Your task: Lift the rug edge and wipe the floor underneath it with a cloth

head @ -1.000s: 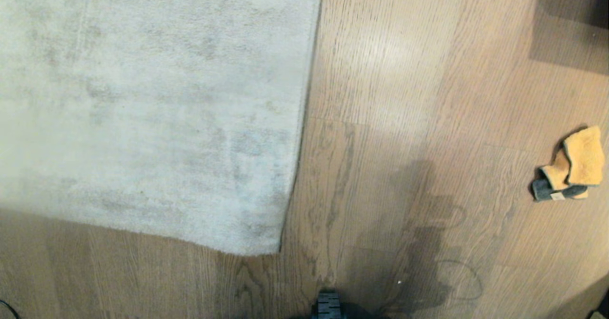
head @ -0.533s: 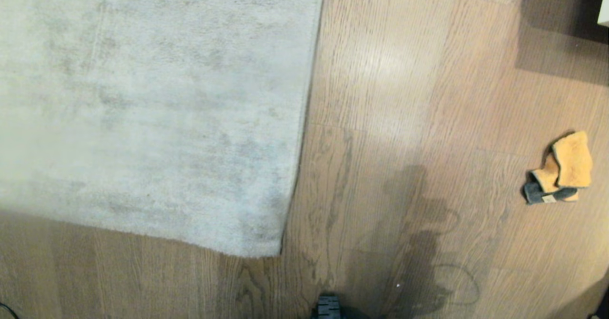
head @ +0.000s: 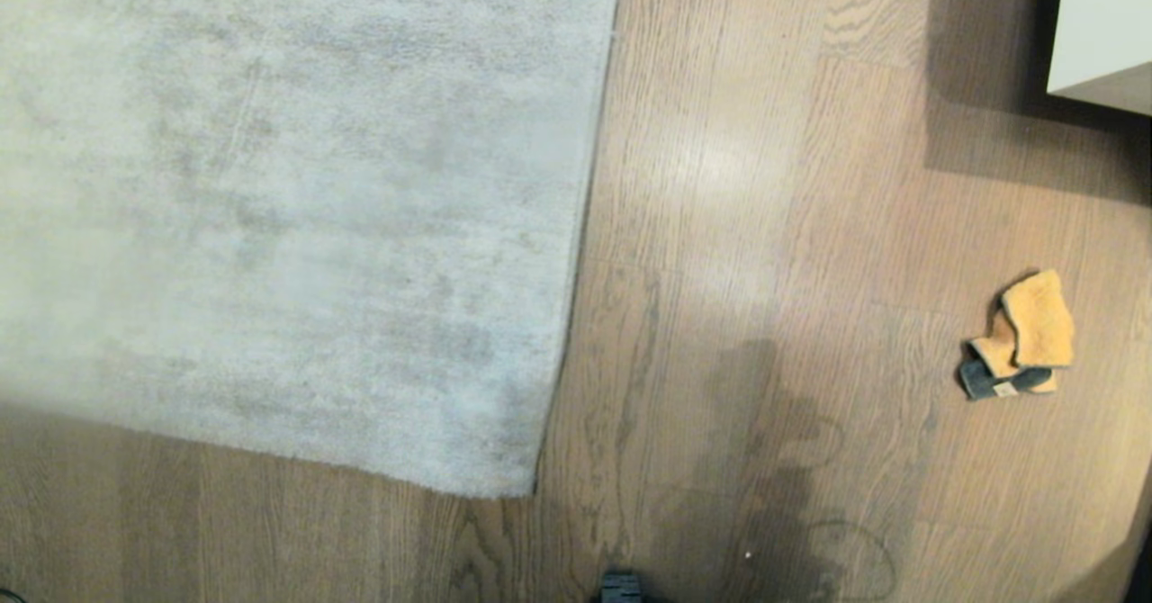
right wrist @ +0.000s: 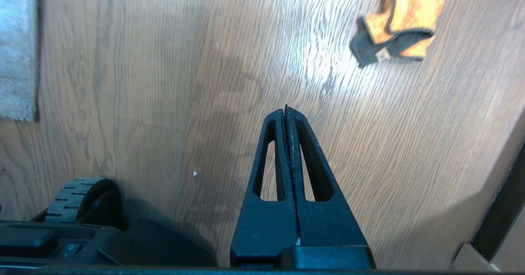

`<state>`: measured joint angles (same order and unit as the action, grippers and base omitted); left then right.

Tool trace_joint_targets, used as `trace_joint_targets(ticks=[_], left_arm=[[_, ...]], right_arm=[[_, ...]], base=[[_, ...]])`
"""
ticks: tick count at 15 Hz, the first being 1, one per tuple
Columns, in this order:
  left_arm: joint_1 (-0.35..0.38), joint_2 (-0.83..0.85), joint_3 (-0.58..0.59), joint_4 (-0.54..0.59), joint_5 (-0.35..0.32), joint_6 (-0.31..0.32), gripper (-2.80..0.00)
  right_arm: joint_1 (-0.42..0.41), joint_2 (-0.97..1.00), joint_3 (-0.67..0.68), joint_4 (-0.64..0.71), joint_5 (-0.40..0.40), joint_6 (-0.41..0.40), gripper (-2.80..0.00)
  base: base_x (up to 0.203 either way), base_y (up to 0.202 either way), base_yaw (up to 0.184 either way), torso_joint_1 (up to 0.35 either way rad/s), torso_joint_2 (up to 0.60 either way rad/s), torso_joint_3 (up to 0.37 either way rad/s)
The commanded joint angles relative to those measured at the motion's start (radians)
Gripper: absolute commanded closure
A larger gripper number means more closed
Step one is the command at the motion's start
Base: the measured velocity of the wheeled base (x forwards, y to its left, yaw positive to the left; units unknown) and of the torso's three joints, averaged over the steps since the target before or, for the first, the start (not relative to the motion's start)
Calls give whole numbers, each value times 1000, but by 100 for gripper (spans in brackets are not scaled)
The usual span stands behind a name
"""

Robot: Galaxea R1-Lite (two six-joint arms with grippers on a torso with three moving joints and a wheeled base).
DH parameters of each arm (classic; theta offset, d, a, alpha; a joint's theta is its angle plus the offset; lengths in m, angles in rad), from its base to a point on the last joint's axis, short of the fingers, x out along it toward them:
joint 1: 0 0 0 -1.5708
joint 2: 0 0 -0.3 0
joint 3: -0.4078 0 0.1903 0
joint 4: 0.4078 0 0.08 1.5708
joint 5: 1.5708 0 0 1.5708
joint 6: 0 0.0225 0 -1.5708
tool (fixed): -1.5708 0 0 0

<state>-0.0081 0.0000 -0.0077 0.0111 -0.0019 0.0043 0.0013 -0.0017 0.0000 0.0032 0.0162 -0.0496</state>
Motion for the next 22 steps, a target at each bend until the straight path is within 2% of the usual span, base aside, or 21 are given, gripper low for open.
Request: trace_joint_targets(ticks=[1,22], left_arm=[[0,0,0,0,0,0,0],[0,0,0,0,0,0,0]], right_arm=[[0,2,0,0,1,-1,0],[0,2,0,0,1,-1,0]], base=[[0,0,0,2,2,206],[0,0,0,3,2,202]])
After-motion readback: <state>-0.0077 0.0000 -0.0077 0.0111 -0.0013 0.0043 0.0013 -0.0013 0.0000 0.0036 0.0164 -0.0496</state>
